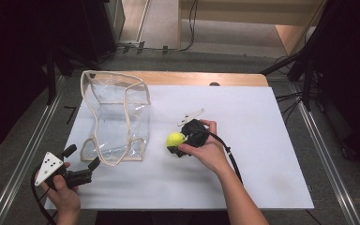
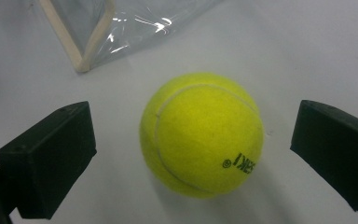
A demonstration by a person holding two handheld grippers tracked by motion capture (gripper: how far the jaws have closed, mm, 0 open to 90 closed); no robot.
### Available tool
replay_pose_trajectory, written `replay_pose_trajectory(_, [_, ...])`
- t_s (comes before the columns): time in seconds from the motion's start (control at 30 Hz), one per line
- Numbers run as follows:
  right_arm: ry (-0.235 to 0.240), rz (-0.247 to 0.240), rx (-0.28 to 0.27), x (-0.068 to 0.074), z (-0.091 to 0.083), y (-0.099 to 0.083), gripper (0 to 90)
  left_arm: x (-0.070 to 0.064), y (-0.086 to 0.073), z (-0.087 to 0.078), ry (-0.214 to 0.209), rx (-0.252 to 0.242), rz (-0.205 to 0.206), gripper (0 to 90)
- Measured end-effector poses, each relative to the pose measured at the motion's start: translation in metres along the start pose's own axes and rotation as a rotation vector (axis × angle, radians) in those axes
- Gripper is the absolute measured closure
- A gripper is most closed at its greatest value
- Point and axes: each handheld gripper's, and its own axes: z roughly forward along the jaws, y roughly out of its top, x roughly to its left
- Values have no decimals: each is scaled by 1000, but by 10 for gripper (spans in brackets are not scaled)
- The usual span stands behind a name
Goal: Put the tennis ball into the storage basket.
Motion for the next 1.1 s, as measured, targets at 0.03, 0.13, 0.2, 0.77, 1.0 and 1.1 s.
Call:
replay_pose_trajectory(0.03, [0,-1,-1,0,2,0,0,0,0,0,0,0,0,0])
replay_pose_trajectory(0.13, [3,5,13,0,8,-1,0,0,0,0,0,1,1,0])
replay_pose_trajectory(0.2, [4,8,20,0,9,-1,0,0,0,0,0,1,1,0])
replay_pose_trajectory(0.77, [-13,-14,51,3,23,-3,55,0,0,0,0,4,5,0])
replay_pose_trajectory(1.0, [-51,-19,62,4,27,-3,135,0,0,1,0,4,4,0])
replay_pose_trajectory(1.1, [-69,-23,63,5,29,-4,204,0,0,1,1,4,4,0])
